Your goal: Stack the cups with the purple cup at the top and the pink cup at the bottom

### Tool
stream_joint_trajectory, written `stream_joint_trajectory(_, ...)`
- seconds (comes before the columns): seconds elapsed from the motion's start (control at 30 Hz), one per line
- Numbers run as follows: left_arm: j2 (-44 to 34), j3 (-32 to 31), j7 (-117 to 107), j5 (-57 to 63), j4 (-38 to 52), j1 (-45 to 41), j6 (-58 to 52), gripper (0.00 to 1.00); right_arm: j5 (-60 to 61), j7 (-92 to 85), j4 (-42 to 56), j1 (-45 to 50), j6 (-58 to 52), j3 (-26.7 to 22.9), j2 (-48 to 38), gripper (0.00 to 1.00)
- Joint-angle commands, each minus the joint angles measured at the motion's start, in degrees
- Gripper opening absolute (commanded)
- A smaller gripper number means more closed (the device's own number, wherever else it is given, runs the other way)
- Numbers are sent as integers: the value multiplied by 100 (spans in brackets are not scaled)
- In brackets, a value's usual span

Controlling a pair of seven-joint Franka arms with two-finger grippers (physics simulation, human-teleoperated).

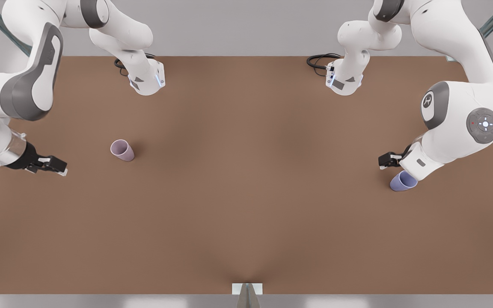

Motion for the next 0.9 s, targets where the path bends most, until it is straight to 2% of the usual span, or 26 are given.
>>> stream_joint_trajectory(0.0,-5,0,178,4,4,0,11,100,77,-55,10,-35,-206,-4,-3,100)
stream_joint_trajectory(0.17,118,0,160,-5,75,9,2,100,-169,-608,-139,-44,-426,-30,-82,100)
stream_joint_trajectory(0.23,118,9,160,-5,75,9,11,100,-178,-617,-1263,-26,303,-30,-556,100)
stream_joint_trajectory(0.27,127,9,160,-14,66,9,11,100,-178,-635,-2195,-35,971,-30,-1022,100)
stream_joint_trajectory(0.33,206,9,169,-14,66,9,46,100,-178,-1285,-2662,-175,928,-74,-1111,100)
stream_joint_trajectory(0.57,285,53,160,-5,66,9,46,100,-116,-1645,-3804,-246,1367,-162,-1216,100)
stream_joint_trajectory(0.87,285,79,134,-5,66,9,28,100,-143,-1988,-3884,44,1051,-241,-443,100)
